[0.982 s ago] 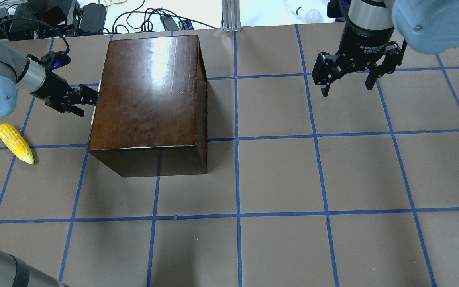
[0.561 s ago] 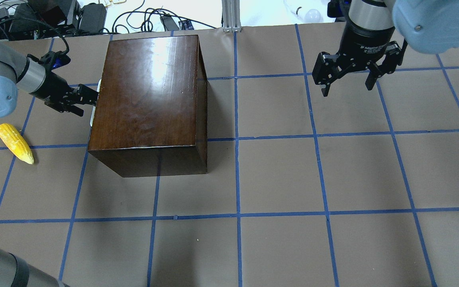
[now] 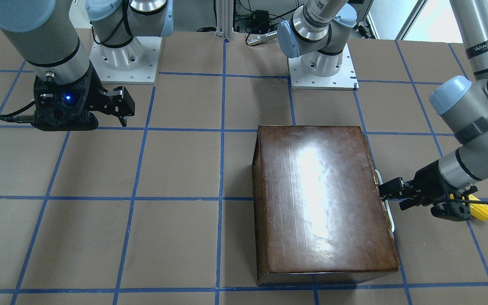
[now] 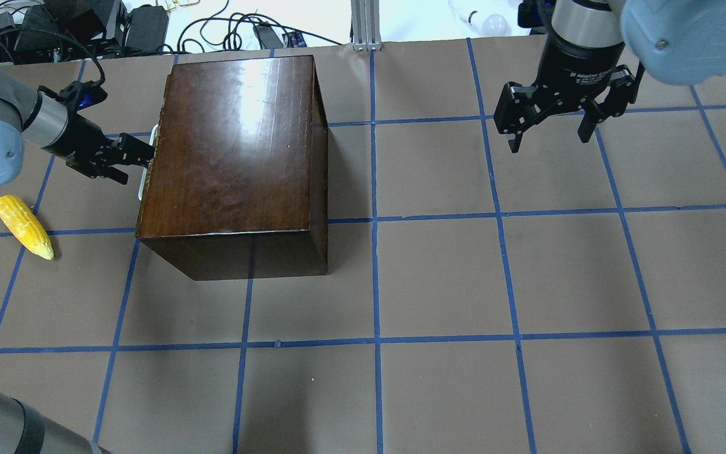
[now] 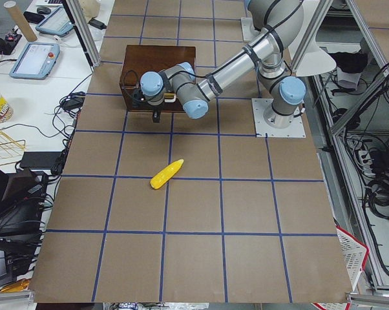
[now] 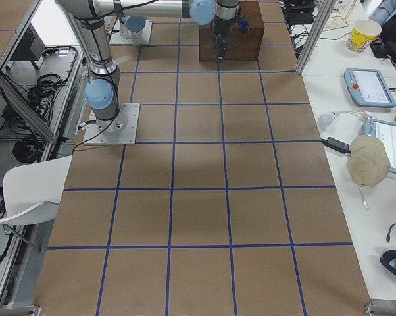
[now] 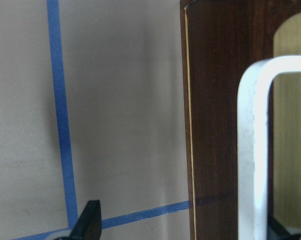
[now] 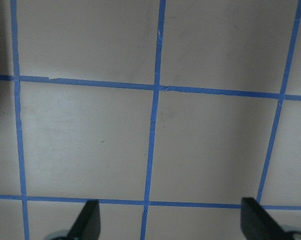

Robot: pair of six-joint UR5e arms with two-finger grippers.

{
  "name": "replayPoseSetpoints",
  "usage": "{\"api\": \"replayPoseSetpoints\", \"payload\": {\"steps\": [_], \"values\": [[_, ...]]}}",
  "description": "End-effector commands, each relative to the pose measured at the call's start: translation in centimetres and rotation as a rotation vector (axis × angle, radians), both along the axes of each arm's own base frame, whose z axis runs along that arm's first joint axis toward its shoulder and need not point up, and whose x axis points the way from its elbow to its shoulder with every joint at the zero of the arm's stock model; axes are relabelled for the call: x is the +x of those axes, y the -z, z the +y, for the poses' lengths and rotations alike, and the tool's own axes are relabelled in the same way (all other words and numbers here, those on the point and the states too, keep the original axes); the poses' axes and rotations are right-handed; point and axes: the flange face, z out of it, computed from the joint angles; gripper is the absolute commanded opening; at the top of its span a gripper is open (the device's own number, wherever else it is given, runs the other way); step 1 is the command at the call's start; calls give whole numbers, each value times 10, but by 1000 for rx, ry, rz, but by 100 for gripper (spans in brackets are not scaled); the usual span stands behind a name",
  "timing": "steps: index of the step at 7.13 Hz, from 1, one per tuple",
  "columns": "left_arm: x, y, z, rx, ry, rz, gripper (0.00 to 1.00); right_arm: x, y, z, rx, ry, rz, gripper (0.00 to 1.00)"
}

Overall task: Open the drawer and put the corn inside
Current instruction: 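Hook the left gripper onto the white drawer handle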

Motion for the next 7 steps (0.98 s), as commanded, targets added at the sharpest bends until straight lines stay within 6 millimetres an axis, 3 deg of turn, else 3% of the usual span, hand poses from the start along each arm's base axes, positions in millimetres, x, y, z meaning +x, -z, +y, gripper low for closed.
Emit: {"api": "replayPoseSetpoints", "payload": {"steps": [1,4,7], "values": [[4,0,1,-1,-1,-3,100,0,0,0,0,0,0,100],[6,-2,2,-10,20,-8,100,1,0,0,0,-2,0,100],[32,-2,7,-12,-21,-4,100,1,0,0,0,-2,0,100]]}}
